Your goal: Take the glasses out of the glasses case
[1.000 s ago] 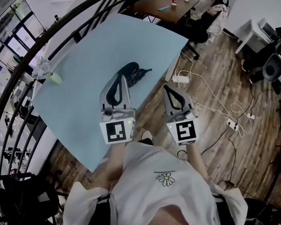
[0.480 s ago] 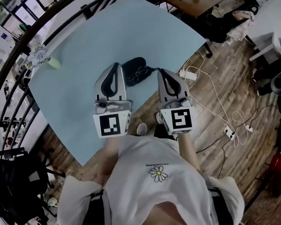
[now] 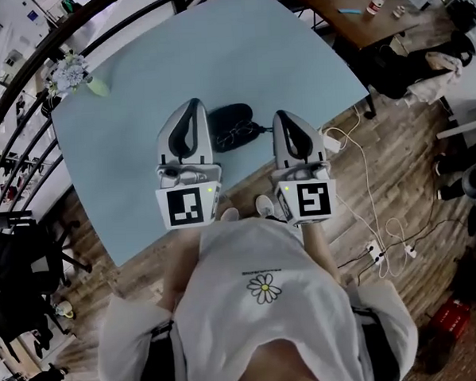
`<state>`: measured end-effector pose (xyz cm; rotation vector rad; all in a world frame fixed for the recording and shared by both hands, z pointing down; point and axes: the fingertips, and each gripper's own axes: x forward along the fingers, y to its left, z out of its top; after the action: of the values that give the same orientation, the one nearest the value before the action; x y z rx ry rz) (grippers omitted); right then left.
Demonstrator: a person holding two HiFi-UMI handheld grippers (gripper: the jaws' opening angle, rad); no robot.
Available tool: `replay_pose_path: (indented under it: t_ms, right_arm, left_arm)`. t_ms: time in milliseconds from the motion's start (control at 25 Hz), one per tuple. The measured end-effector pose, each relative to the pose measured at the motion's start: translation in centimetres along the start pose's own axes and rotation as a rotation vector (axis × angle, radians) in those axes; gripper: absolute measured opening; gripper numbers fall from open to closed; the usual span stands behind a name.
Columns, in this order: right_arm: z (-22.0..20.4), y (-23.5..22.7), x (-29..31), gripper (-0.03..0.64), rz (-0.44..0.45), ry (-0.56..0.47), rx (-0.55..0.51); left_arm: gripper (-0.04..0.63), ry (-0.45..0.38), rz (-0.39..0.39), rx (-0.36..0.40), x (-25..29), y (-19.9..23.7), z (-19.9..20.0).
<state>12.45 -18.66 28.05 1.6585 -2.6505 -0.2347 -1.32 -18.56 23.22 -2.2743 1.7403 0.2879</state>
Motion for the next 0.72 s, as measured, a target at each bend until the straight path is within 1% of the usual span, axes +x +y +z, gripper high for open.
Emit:
replay_pose_path:
  t_ms: [160, 400, 720]
  right_arm:
    - [-0.6, -1.4, 0.7, 0.008, 0.035, -0.007, 0.052]
    - [-1.2, -2.3, 1.9, 0.009, 0.060, 0.002, 0.055]
    - [-2.9, -2.6, 3.4, 0.009, 0.138, 0.065, 0.049]
  left_arm:
    - [0.017, 0.008, 0.027, 0.006, 1.0, -0.6, -0.5]
    - [0.017, 0.017, 0.056, 0.043, 2.1, -0.6, -0.9]
    - [0.017, 0.035, 0.106, 0.043, 2.8, 0.0, -1.7]
